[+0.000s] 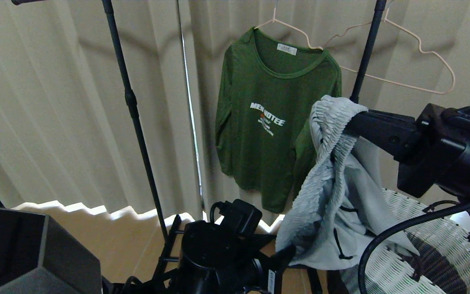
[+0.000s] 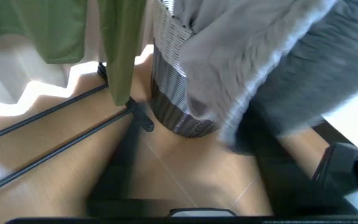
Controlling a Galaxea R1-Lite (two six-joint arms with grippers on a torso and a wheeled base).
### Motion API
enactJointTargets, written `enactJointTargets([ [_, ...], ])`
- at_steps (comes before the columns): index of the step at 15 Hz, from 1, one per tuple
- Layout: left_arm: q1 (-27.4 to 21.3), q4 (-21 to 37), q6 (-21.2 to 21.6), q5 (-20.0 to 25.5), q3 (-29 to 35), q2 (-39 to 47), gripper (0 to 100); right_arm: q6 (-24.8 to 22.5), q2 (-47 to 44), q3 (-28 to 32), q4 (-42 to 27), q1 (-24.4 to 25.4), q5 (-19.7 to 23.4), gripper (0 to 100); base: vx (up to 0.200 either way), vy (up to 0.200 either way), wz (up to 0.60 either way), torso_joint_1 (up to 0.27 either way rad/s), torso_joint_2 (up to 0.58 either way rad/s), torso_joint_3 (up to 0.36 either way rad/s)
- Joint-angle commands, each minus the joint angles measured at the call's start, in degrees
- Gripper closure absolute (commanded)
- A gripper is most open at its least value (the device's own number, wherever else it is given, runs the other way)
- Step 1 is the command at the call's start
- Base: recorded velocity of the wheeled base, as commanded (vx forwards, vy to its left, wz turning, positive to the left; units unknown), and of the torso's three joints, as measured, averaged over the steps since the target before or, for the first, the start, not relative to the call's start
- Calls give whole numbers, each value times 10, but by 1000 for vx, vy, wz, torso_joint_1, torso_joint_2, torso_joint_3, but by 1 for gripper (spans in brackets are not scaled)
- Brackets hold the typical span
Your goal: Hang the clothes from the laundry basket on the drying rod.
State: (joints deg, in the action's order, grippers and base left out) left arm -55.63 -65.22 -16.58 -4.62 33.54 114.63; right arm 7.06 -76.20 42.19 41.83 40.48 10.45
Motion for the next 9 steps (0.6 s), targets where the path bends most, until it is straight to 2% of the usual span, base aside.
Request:
enactJointTargets([
  [1,7,-1,0,0,0,-1,100,1,10,0,-1,0,0,100,0,0,0,0,0,0],
  [4,16,-4,4,-1,-8,-1,100,0,12,0,-2,-1,-2,100,0,0,0,0,0,0],
  [5,17,-25,15,-14,-19,-1,100,0,11,-1,-3,-6,-3,100,0,0,0,0,0,0],
  [7,23,-84,67,-50,-51,-3,100,-10,4,-6,-6,-37,-4,100,0,0,0,0,0,0],
  [8,45,-121,108,-53,-68,-12,100,-39,-4,-14,-18,-66,-4,100,0,0,0,0,0,0],
  [9,80,-112,135,-52,-67,-56,100,-115,-11,-24,-61,-110,-7,100,0,0,0,0,0,0],
])
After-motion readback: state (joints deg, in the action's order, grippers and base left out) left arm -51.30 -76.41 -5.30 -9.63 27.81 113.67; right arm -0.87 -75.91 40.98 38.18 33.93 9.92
